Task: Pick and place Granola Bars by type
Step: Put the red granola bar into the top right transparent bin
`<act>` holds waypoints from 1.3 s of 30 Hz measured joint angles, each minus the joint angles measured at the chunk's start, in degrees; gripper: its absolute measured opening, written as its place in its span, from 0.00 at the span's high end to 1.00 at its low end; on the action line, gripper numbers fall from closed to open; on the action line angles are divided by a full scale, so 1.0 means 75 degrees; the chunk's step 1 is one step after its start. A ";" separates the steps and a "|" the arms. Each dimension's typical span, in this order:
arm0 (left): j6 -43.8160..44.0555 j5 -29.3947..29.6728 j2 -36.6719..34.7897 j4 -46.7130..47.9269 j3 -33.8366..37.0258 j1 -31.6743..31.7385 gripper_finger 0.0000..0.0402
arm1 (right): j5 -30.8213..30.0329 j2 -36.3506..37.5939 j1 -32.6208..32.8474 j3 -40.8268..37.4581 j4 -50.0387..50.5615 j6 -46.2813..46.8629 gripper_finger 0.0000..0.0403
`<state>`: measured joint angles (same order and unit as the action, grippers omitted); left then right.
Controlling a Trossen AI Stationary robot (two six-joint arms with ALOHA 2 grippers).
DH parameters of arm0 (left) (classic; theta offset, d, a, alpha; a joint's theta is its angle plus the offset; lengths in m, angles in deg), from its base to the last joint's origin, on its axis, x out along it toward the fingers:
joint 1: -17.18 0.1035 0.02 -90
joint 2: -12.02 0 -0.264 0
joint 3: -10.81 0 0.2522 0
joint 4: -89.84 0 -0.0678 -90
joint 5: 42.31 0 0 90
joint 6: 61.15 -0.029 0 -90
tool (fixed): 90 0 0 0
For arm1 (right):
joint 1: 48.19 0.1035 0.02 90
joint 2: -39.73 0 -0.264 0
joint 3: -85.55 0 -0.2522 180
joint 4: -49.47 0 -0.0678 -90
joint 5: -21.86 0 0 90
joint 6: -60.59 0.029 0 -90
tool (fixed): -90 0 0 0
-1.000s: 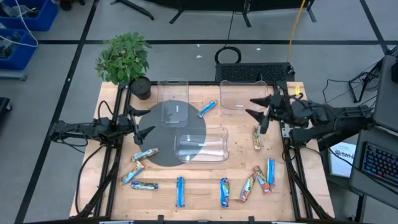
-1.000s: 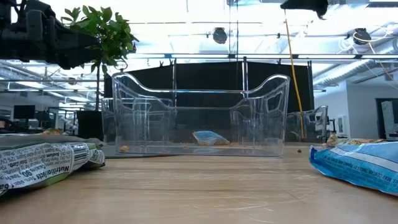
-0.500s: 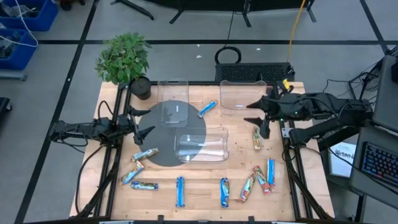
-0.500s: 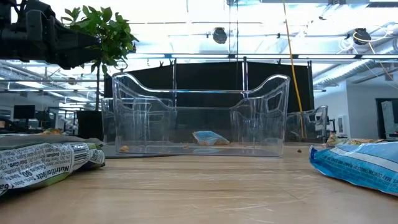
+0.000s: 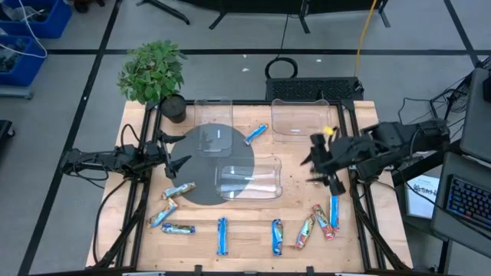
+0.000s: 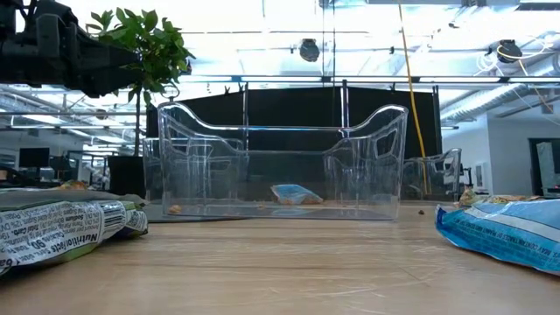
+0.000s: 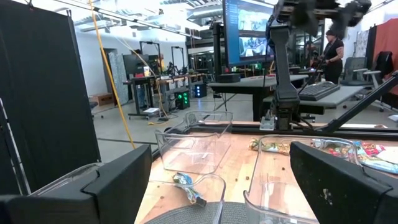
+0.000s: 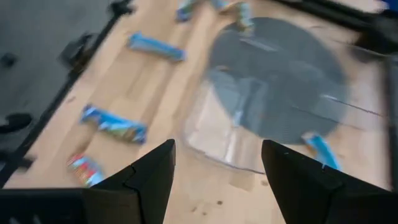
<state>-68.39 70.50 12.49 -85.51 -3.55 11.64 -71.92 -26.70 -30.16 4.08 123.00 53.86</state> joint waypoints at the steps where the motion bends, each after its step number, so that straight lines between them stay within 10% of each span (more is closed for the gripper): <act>1: -0.0001 0.0000 0.0000 0.0001 0.0000 -0.0003 0.06 | 0.0103 -0.0100 0.0130 0.0000 0.0024 -0.0080 0.42; 19: -0.0001 0.0003 0.0000 0.0002 0.0000 -0.0003 0.06 | 0.0112 -0.2120 0.2331 -0.0003 0.0832 -0.0002 0.42; 39: -0.0001 0.0006 0.0000 0.0002 0.0000 -0.0001 0.06 | -0.0091 -0.2815 0.2922 -0.0023 0.1185 -0.0493 0.44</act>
<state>-68.40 70.55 12.49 -85.50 -3.55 11.63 -72.60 -47.81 -8.25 3.91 131.88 50.16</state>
